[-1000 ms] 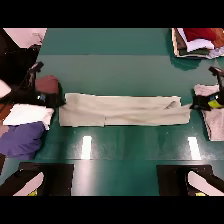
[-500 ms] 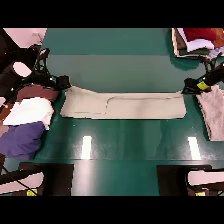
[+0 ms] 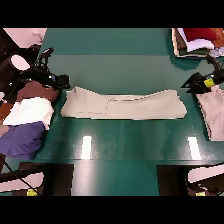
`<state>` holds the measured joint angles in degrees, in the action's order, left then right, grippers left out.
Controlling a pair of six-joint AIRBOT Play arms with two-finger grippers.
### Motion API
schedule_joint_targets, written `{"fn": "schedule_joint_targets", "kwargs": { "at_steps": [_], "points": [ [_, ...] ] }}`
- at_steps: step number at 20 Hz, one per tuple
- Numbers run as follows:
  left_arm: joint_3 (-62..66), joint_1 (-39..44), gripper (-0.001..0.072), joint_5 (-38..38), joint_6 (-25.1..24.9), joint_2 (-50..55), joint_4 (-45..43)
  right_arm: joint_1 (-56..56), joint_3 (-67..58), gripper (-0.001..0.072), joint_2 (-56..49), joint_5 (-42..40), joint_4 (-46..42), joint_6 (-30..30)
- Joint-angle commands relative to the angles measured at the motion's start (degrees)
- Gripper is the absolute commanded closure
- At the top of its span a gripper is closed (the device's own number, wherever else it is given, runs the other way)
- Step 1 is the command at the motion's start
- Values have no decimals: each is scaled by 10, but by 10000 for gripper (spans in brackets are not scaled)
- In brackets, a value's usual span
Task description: Fold the shirts.
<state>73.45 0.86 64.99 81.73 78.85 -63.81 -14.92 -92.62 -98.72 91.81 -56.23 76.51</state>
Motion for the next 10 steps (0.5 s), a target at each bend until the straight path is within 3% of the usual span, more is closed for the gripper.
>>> {"fn": "schedule_joint_targets", "kwargs": {
  "at_steps": [1, 2, 3, 4, 10],
  "points": [
    [7, 1, 678, 50, -12, 1, 13, -51, 34, 183, 9, 41, 12, -32],
    [7, 1, 679, 49, -12, 1, 18, -62, 65, 162, 18, 37, 15, -42],
    [7, 1, 679, 47, -12, 1, 24, -69, 99, 49, 28, 37, 28, -53],
    [7, 1, 679, 45, -12, 1, 28, -75, 136, 28, 37, 37, 49, -66],
    [7, 1, 679, 51, -11, 1, 30, -66, 238, 28, 45, -65, 56, -93]
  ]
}}
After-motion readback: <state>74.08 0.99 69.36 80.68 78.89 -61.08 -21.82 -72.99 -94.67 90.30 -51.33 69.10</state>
